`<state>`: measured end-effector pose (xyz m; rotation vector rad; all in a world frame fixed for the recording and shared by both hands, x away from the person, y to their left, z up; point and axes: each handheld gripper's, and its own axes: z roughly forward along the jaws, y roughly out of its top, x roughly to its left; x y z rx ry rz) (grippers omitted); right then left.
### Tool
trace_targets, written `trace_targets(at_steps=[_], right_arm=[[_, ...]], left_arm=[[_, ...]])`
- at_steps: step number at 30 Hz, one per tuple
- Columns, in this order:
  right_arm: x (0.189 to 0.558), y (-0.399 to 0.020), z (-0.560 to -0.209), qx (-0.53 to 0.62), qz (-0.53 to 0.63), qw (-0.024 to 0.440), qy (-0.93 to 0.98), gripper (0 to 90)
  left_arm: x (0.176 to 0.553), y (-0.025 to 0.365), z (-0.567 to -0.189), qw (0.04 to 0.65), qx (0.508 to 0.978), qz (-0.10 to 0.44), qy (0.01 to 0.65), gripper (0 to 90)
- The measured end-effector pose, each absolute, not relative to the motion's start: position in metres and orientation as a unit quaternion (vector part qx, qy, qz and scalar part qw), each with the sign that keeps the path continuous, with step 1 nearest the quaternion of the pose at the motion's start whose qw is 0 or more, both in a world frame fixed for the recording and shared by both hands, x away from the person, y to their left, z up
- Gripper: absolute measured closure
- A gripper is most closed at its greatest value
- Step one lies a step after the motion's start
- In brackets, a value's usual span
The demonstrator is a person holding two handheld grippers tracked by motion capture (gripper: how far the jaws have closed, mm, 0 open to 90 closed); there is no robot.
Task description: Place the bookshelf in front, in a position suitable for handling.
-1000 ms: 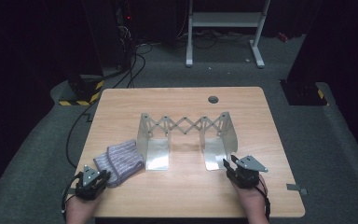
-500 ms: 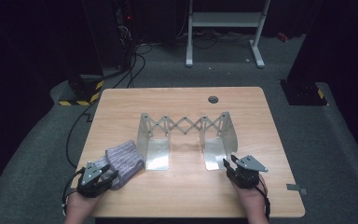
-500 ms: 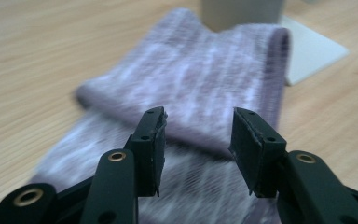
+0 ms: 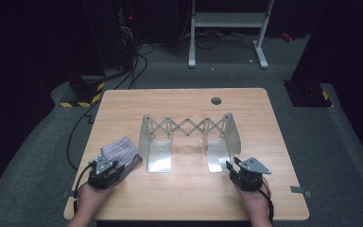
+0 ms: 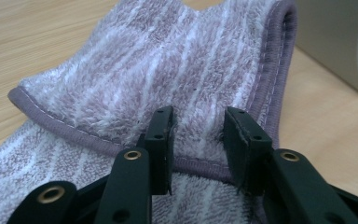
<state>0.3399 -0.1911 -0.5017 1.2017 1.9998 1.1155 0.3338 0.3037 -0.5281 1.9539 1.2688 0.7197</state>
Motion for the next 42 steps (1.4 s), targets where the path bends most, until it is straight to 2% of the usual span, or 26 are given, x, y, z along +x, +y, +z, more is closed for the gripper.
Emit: trace_targets(at_steps=[3, 5, 7, 11, 15, 18, 21, 27, 29, 31, 33, 37, 41, 42], right_arm=[[0.341, -0.191, -0.502, 0.447, 0.415, 0.274, 0.744, 62.0], [0.341, -0.191, -0.501, 0.447, 0.415, 0.275, 0.743, 61.9], [0.34, -0.191, -0.501, 0.448, 0.416, 0.275, 0.742, 61.7], [0.34, -0.193, -0.5, 0.449, 0.418, 0.275, 0.74, 61.3], [0.34, -0.193, -0.5, 0.447, 0.418, 0.274, 0.741, 61.2], [0.34, -0.192, -0.501, 0.447, 0.417, 0.274, 0.742, 61.3], [0.34, -0.192, -0.501, 0.448, 0.417, 0.273, 0.742, 61.3], [0.341, -0.192, -0.501, 0.448, 0.416, 0.273, 0.743, 61.4], [0.34, -0.192, -0.501, 0.448, 0.415, 0.273, 0.743, 61.4], [0.34, -0.192, -0.502, 0.448, 0.416, 0.273, 0.743, 61.4], [0.341, -0.193, -0.502, 0.449, 0.416, 0.272, 0.743, 61.4], [0.34, -0.191, -0.501, 0.446, 0.417, 0.273, 0.743, 61.4], [0.34, -0.192, -0.5, 0.447, 0.417, 0.274, 0.742, 61.4], [0.34, -0.192, -0.5, 0.447, 0.417, 0.274, 0.742, 61.4]], left_arm=[[0.336, 0.294, -0.527, 0.346, 0.748, 0.274, 0.496, 64.5], [0.336, 0.288, -0.525, 0.362, 0.75, 0.259, 0.49, 62.2], [0.332, 0.281, -0.518, 0.365, 0.76, 0.261, 0.471, 54.5], [0.331, 0.29, -0.498, 0.376, 0.753, 0.302, 0.447, 43.9], [0.345, 0.309, -0.483, 0.386, 0.751, 0.283, 0.455, 24.9], [0.362, 0.313, -0.48, 0.341, 0.784, 0.266, 0.445, 10.8], [0.376, 0.312, -0.486, 0.305, 0.808, 0.243, 0.442, 3.8], [0.394, 0.304, -0.512, 0.25, 0.847, 0.172, 0.436, 2.1], [0.394, 0.306, -0.514, 0.259, 0.845, 0.163, 0.439, 1.4], [0.394, 0.306, -0.513, 0.258, 0.846, 0.159, 0.44, 3.0], [0.391, 0.305, -0.512, 0.263, 0.848, 0.152, 0.434, 8.9], [0.384, 0.303, -0.509, 0.278, 0.853, 0.152, 0.415, 28.8], [0.378, 0.301, -0.508, 0.293, 0.85, 0.161, 0.407, 56.3], [0.376, 0.301, -0.509, 0.3, 0.846, 0.163, 0.41, 60.2]])
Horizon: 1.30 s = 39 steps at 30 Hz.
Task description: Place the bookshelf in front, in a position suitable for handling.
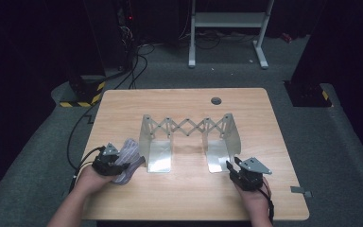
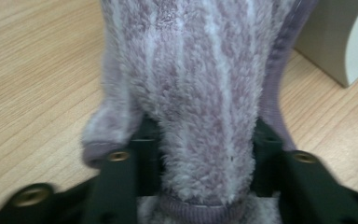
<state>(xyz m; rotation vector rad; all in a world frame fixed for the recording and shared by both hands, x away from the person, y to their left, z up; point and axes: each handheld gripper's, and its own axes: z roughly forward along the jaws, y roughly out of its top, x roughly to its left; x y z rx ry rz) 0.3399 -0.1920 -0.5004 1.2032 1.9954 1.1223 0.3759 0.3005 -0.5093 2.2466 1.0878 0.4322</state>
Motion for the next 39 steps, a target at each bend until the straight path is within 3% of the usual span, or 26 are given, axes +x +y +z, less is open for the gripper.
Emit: trace_targets(at_steps=[3, 7, 14, 19, 27, 39], right_arm=[[0.34, -0.192, -0.5, 0.448, 0.417, 0.274, 0.742, 61.5], [0.34, -0.192, -0.501, 0.448, 0.418, 0.273, 0.742, 61.5], [0.34, -0.192, -0.5, 0.447, 0.42, 0.274, 0.741, 61.5], [0.339, -0.193, -0.499, 0.449, 0.422, 0.276, 0.738, 61.6], [0.339, -0.192, -0.499, 0.448, 0.419, 0.278, 0.739, 61.6], [0.339, -0.192, -0.501, 0.449, 0.418, 0.276, 0.74, 61.7]], left_arm=[[0.371, 0.301, -0.512, 0.325, 0.827, 0.164, 0.428, 67.3], [0.364, 0.305, -0.51, 0.358, 0.79, 0.16, 0.472, 68.3], [0.349, 0.305, -0.507, 0.341, 0.728, 0.259, 0.535, 67.9], [0.343, 0.291, -0.513, 0.304, 0.742, 0.277, 0.53, 68.0], [0.335, 0.263, -0.514, 0.304, 0.768, 0.269, 0.495, 67.7], [0.322, 0.251, -0.506, 0.367, 0.773, 0.213, 0.471, 66.8]])
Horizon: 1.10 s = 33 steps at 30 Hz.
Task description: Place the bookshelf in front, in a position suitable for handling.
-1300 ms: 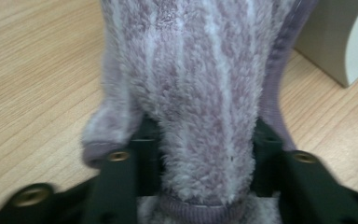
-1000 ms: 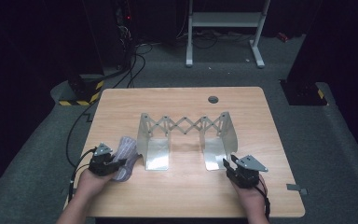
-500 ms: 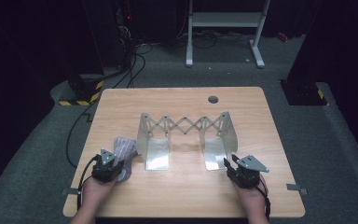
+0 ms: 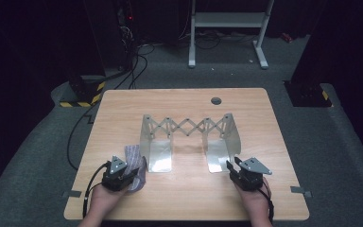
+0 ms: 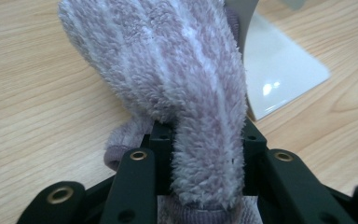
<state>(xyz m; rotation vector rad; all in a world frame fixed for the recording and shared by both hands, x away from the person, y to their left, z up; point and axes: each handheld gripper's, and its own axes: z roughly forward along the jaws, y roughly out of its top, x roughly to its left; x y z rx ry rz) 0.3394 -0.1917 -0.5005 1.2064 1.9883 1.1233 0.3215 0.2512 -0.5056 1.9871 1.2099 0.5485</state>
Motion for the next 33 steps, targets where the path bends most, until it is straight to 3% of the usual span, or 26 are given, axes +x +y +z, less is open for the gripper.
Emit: trace_targets(at_steps=[9, 23, 33], right_arm=[[0.339, -0.192, -0.501, 0.449, 0.418, 0.276, 0.74, 61.8], [0.339, -0.191, -0.501, 0.448, 0.418, 0.278, 0.74, 62.0], [0.339, -0.192, -0.501, 0.448, 0.417, 0.278, 0.74, 62.0]], left_arm=[[0.315, 0.252, -0.495, 0.429, 0.752, 0.185, 0.465, 65.9], [0.29, 0.252, -0.45, 0.524, 0.701, 0.229, 0.425, 65.9], [0.295, 0.247, -0.466, 0.498, 0.721, 0.221, 0.428, 66.2]])
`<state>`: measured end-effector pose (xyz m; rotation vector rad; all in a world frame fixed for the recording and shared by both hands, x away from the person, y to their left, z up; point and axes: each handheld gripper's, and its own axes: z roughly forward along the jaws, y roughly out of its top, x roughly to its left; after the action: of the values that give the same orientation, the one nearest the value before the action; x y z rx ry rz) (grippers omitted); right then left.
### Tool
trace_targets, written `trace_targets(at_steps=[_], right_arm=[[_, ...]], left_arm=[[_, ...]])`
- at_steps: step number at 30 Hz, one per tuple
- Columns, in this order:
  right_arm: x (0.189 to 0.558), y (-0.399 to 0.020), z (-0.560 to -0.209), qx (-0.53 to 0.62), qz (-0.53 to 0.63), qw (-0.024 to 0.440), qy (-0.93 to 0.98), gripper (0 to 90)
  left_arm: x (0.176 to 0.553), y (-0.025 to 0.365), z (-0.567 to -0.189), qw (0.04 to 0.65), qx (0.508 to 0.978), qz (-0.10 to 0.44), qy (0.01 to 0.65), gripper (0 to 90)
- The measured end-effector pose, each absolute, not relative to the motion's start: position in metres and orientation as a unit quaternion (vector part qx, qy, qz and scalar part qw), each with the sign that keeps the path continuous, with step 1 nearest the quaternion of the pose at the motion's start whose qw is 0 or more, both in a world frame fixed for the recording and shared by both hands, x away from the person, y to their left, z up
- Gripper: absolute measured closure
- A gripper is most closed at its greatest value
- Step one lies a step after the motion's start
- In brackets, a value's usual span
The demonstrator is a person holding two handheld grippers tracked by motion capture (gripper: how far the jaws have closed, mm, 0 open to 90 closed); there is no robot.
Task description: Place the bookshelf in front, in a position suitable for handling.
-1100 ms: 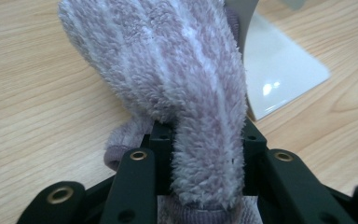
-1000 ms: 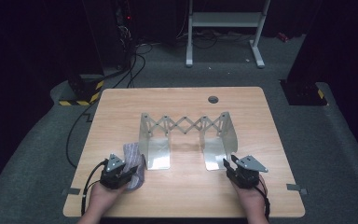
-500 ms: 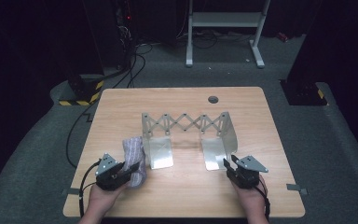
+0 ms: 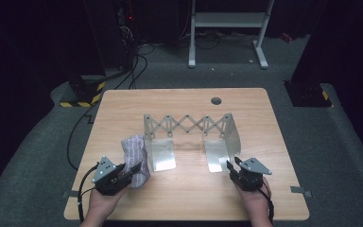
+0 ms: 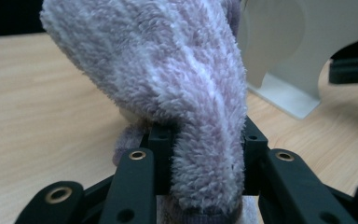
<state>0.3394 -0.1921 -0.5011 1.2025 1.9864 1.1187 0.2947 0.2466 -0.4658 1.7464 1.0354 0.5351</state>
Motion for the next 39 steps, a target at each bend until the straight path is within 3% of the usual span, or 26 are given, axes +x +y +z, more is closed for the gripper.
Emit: trace_targets(at_steps=[13, 17, 29, 39], right_arm=[[0.34, -0.193, -0.501, 0.446, 0.416, 0.279, 0.742, 62.1], [0.34, -0.193, -0.501, 0.446, 0.417, 0.278, 0.742, 62.1], [0.34, -0.193, -0.502, 0.447, 0.418, 0.277, 0.741, 62.0], [0.339, -0.192, -0.5, 0.448, 0.419, 0.279, 0.739, 62.0]], left_arm=[[0.322, 0.235, -0.513, 0.367, 0.79, 0.2, 0.448, 66.3], [0.324, 0.232, -0.516, 0.358, 0.794, 0.202, 0.448, 66.3], [0.315, 0.23, -0.508, 0.384, 0.786, 0.204, 0.441, 66.5], [0.3, 0.235, -0.469, 0.447, 0.752, 0.239, 0.421, 66.5]])
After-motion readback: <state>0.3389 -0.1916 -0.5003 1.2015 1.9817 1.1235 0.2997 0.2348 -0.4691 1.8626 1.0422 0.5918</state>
